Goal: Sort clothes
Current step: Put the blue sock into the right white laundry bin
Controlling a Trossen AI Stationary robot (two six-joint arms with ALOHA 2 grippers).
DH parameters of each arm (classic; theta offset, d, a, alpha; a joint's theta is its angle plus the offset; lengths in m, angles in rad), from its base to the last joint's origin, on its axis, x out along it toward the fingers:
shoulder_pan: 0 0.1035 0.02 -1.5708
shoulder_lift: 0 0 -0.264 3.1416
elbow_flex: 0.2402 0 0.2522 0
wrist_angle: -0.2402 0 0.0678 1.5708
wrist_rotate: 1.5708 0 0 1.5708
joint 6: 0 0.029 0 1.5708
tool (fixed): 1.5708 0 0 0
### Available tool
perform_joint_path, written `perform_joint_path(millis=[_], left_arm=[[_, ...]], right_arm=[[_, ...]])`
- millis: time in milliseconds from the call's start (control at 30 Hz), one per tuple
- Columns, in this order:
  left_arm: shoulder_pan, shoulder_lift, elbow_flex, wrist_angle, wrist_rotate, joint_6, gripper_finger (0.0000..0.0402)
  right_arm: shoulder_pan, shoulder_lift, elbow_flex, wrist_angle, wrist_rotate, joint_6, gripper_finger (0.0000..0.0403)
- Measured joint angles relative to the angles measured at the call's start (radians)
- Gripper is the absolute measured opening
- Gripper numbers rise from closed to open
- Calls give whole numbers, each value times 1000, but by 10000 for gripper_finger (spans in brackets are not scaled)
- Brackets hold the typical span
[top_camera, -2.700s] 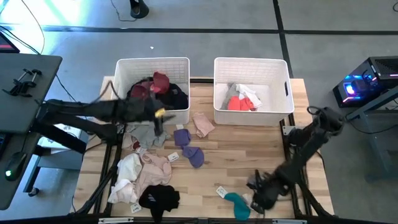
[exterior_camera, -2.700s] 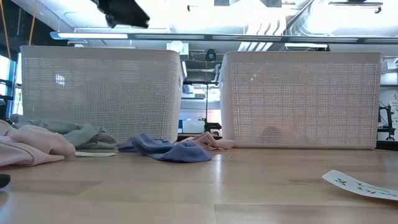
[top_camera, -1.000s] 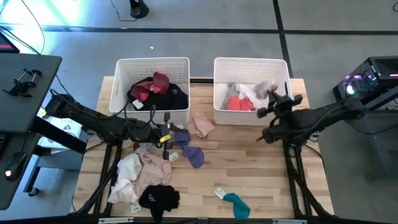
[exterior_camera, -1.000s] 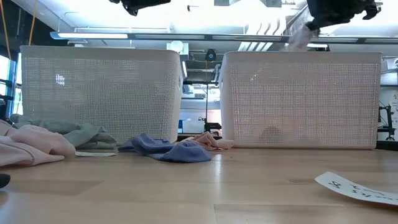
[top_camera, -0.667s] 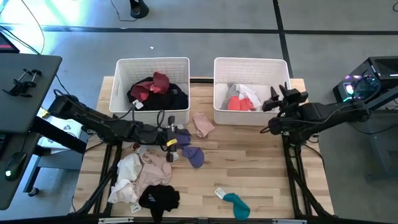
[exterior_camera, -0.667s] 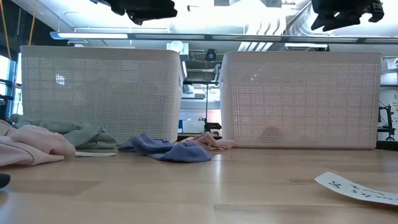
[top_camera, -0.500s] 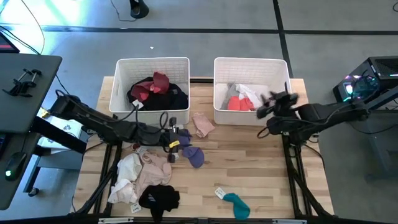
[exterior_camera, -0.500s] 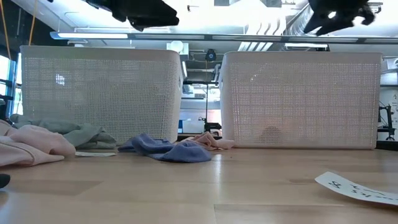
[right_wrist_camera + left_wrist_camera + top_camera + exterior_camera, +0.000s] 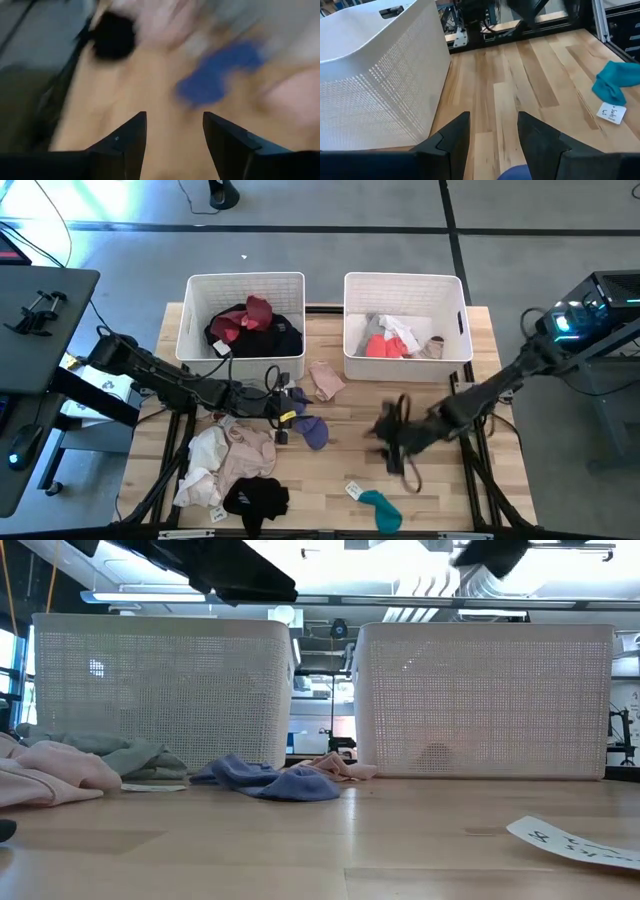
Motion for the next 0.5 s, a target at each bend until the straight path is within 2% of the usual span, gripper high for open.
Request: perform_joint_path(millis=[133,200,367,500], left_arm=[[0,5,0,-2,0,0,152],[0,4,0,0,0,-7,152],[0,4,0,22,0,-8,152],[0,4,0,30,0,6,152]], right_arm=[[64,151,0,23,-280,222,183],[103,231,0,73,-375,305,183],[163,394,-1,207,-497,462,183],[175,472,-1,210,-484,516,180]])
